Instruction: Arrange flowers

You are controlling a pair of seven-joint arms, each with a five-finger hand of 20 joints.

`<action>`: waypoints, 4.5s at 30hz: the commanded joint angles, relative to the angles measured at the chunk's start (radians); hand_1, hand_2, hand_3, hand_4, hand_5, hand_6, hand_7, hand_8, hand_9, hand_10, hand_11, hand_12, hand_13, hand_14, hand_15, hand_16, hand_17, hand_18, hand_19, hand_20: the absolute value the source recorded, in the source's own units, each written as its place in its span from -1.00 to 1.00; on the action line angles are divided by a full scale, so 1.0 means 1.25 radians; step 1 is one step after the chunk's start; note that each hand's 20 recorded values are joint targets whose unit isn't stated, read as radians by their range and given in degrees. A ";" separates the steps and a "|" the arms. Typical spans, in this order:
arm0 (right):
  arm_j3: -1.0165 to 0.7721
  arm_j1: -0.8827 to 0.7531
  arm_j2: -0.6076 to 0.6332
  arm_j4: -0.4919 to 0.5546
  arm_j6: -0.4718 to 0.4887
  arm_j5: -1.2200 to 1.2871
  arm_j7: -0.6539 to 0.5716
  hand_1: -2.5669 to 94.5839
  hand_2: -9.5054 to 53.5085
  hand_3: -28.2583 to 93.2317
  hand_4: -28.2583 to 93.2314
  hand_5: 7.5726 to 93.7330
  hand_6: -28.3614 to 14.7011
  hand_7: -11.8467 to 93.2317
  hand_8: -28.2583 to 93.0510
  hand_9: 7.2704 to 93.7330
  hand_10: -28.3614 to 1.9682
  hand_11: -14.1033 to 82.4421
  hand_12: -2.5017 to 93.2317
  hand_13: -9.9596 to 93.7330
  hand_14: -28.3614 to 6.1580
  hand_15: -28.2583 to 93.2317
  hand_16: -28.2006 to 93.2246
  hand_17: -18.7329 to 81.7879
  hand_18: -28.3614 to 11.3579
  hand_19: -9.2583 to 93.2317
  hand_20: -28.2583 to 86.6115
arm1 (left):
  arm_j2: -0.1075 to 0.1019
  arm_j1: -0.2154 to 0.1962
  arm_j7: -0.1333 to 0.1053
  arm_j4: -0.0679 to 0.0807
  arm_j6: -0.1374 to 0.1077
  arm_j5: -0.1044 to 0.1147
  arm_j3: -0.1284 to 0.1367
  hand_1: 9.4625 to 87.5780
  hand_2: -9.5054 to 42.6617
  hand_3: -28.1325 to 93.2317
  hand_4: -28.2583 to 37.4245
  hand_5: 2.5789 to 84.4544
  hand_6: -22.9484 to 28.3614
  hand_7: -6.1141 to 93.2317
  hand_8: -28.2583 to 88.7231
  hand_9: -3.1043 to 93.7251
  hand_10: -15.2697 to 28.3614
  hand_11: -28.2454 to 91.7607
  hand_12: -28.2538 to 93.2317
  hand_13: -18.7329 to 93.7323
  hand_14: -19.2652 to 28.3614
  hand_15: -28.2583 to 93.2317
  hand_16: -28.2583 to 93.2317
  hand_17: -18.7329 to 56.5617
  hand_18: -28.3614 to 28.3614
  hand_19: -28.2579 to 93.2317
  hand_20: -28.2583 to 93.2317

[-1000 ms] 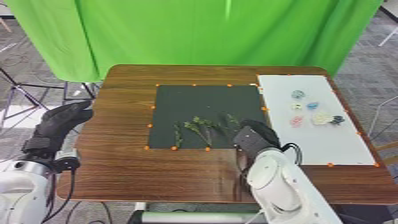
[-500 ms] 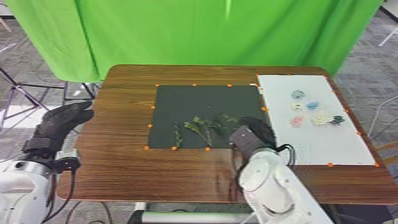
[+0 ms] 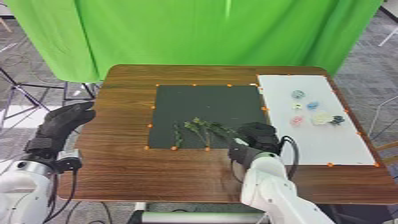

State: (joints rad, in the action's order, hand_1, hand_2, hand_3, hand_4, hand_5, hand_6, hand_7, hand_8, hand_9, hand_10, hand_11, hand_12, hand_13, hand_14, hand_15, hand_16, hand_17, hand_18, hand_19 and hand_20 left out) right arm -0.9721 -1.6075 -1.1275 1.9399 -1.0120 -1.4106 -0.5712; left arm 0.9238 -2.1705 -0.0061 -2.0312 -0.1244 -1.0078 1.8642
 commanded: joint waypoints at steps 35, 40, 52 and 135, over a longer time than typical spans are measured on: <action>-0.214 0.024 0.081 0.011 -0.049 0.095 0.175 0.50 -1.00 0.34 -0.66 0.56 0.14 -0.03 -0.50 0.96 0.06 -0.56 -0.20 1.00 0.64 0.40 -0.22 0.93 0.27 0.71 0.30 | -0.004 0.009 0.014 0.003 0.024 -0.005 -0.013 -0.42 -0.43 0.47 -0.75 0.02 0.04 -0.59 -0.65 0.01 0.35 -0.15 -0.36 -0.03 0.55 -0.28 -0.55 -0.41 0.39 -0.37 -0.33; -0.214 0.024 0.081 0.011 -0.049 0.095 0.175 0.50 -1.00 0.34 -0.67 0.56 0.14 -0.03 -0.50 0.96 0.05 -0.56 -0.20 1.00 0.64 0.40 -0.22 0.93 0.27 0.71 0.30 | -0.003 0.008 0.011 0.003 0.021 -0.005 -0.012 -0.42 -0.43 0.47 -0.75 0.02 0.04 -0.59 -0.65 0.01 0.35 -0.15 -0.35 -0.03 0.55 -0.28 -0.55 -0.41 0.39 -0.37 -0.33; -0.163 0.051 0.139 0.011 -0.103 0.176 0.216 0.51 -1.00 0.32 -0.68 0.55 0.16 -0.04 -0.49 0.95 0.08 -0.57 -0.19 1.00 0.64 0.39 -0.21 0.91 0.27 0.72 0.30 | -0.003 0.010 0.007 0.005 0.021 -0.005 -0.016 -0.42 -0.43 0.47 -0.74 0.02 0.04 -0.58 -0.66 0.01 0.35 -0.15 -0.36 -0.03 0.55 -0.28 -0.55 -0.41 0.39 -0.37 -0.33; 0.061 0.128 0.212 -0.204 0.162 -0.829 0.349 0.42 -1.00 0.39 -0.73 0.51 0.30 0.07 -0.58 0.95 0.18 -0.60 -0.19 1.00 0.64 0.34 -0.16 0.84 0.22 0.78 0.23 | 0.001 0.026 0.008 0.016 0.048 -0.005 -0.028 -0.42 -0.46 0.46 -0.73 0.02 0.03 -0.58 -0.66 0.01 0.35 -0.16 -0.35 -0.03 0.55 -0.29 -0.55 -0.42 0.39 -0.37 -0.33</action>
State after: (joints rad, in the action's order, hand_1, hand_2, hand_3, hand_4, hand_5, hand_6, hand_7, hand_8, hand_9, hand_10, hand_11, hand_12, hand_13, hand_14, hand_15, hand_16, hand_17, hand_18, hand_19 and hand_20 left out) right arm -0.8603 -1.4741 -0.8554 1.7403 -0.7091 -2.4179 -0.1398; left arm 0.9183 -2.1331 -0.0004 -2.0105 -0.0770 -1.0115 1.8264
